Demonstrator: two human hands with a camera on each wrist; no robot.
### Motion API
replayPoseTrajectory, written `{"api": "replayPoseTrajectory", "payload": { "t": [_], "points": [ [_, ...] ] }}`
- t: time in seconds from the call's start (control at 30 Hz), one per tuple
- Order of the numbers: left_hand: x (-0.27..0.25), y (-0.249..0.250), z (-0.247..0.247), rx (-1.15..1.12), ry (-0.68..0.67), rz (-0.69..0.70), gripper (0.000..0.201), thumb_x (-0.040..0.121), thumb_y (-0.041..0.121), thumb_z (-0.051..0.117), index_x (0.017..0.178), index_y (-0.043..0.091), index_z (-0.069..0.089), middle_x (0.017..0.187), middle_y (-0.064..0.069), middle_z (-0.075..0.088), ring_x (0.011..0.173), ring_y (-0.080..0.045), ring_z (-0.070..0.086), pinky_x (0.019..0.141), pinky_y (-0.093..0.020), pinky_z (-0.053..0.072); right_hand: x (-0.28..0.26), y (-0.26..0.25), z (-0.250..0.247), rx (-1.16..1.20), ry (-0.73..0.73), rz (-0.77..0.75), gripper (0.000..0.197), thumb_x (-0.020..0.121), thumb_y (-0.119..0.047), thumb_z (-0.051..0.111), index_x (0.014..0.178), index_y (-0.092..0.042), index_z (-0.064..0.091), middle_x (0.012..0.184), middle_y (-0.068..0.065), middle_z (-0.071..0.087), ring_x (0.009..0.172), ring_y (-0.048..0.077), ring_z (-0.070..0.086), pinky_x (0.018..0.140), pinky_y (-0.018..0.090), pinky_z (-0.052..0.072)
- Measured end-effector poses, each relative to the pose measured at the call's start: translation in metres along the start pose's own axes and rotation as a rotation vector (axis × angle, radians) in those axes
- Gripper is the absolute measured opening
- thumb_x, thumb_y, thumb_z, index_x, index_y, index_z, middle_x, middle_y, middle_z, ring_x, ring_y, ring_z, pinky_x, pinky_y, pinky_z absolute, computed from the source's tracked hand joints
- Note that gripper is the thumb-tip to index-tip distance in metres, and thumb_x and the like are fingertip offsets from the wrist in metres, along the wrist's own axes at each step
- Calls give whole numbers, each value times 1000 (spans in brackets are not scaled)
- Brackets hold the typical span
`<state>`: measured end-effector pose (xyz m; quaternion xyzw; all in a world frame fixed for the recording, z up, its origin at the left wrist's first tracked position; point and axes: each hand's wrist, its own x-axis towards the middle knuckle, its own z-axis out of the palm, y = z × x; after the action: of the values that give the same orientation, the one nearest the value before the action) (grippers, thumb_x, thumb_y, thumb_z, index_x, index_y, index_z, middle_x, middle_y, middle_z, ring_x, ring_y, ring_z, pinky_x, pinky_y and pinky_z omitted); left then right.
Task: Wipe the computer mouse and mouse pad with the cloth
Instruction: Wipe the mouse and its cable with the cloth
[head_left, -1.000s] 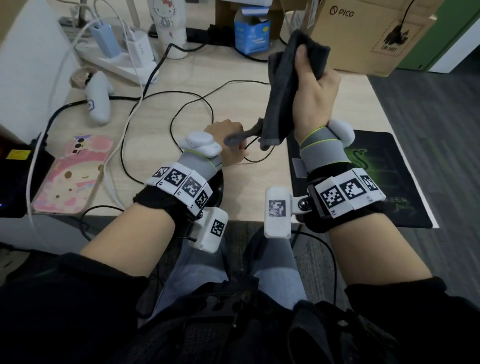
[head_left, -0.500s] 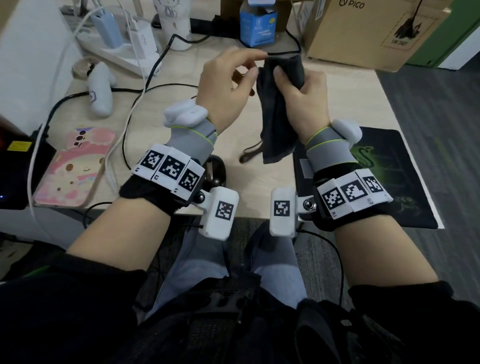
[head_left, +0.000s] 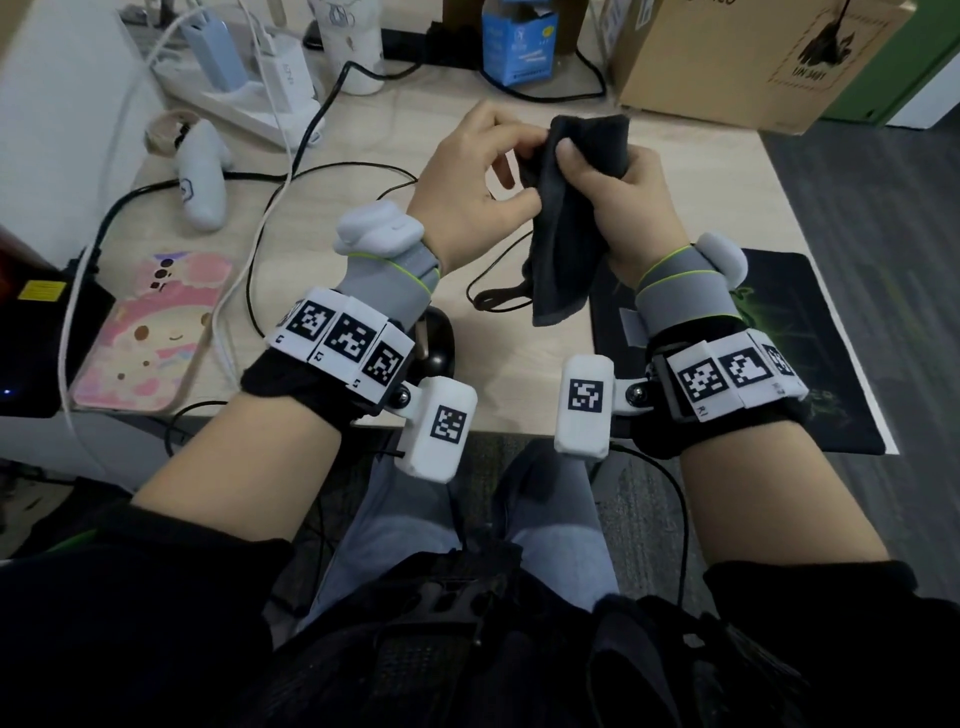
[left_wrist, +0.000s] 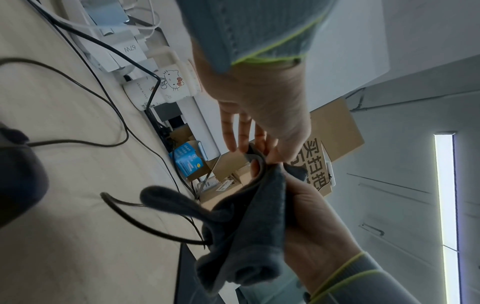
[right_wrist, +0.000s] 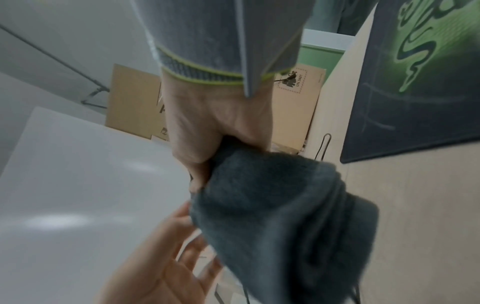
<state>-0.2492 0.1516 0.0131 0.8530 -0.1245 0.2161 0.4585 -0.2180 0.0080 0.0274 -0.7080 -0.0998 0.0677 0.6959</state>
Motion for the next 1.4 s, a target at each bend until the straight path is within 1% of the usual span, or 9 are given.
{"api": "replayPoseTrajectory", "payload": {
  "t": [0.23,0.37,0.43,0.53,0.67,0.8,1.0,1.17,1.4],
  "points": [
    [1,-4,-1,-8,-46,-16,44,75,6,50,115,13,65,86,18,41,72,12,49,60,0,33,-4,2,-3,-36,-102,-6,21,69,-4,61,90,-8,63,78,2,68,73,14,65,74,29,55],
    [0,-7,0,-24,-71,-55,41,75,6,54,115,11,64,87,19,42,73,15,50,61,0,35,-2,4,3,-172,-37,-27,6,74,-20,60,76,-15,64,76,8,64,73,19,61,75,42,54],
    [0,-6,0,-51,-102,-83,41,75,8,56,116,9,62,87,18,42,73,16,51,61,-1,39,0,8,5,-216,34,-26,19,76,-33,58,71,-16,64,79,14,66,74,23,61,77,53,54],
    [0,-2,1,-48,-100,-95,40,74,18,60,113,8,62,86,18,45,72,6,53,64,-3,41,1,9,7,-226,58,-34,30,79,-40,55,75,-12,67,81,18,68,73,28,63,75,55,52],
    [-4,1,2,-53,15,-158,32,69,30,68,99,22,61,78,18,57,63,-10,52,69,-23,48,2,5,6,-97,88,-24,42,83,-37,54,87,3,68,90,26,69,80,30,65,82,53,53],
    [-5,6,3,20,0,-140,33,69,29,62,98,13,66,82,16,57,72,-17,59,74,-32,50,0,3,4,-29,10,-53,22,96,-18,48,95,-3,65,85,10,69,84,23,67,85,40,55],
    [-6,3,10,39,71,-69,39,68,31,58,98,6,65,96,-9,60,86,-26,60,72,-42,52,-6,4,-3,67,-122,-41,13,95,-8,49,96,-6,63,76,-4,73,77,11,69,73,25,55],
    [-10,3,13,69,112,-52,36,71,32,59,99,12,68,100,-1,59,89,-17,58,73,-37,52,-11,1,-8,273,-174,38,16,92,6,45,92,-2,59,71,0,73,71,13,70,67,26,56],
    [-9,2,12,152,-28,16,47,70,35,55,104,5,65,105,-15,60,101,-33,50,85,-31,39,-13,7,-8,293,-61,16,13,91,7,49,87,-1,60,66,0,73,67,14,70,63,26,56]
  ]
}}
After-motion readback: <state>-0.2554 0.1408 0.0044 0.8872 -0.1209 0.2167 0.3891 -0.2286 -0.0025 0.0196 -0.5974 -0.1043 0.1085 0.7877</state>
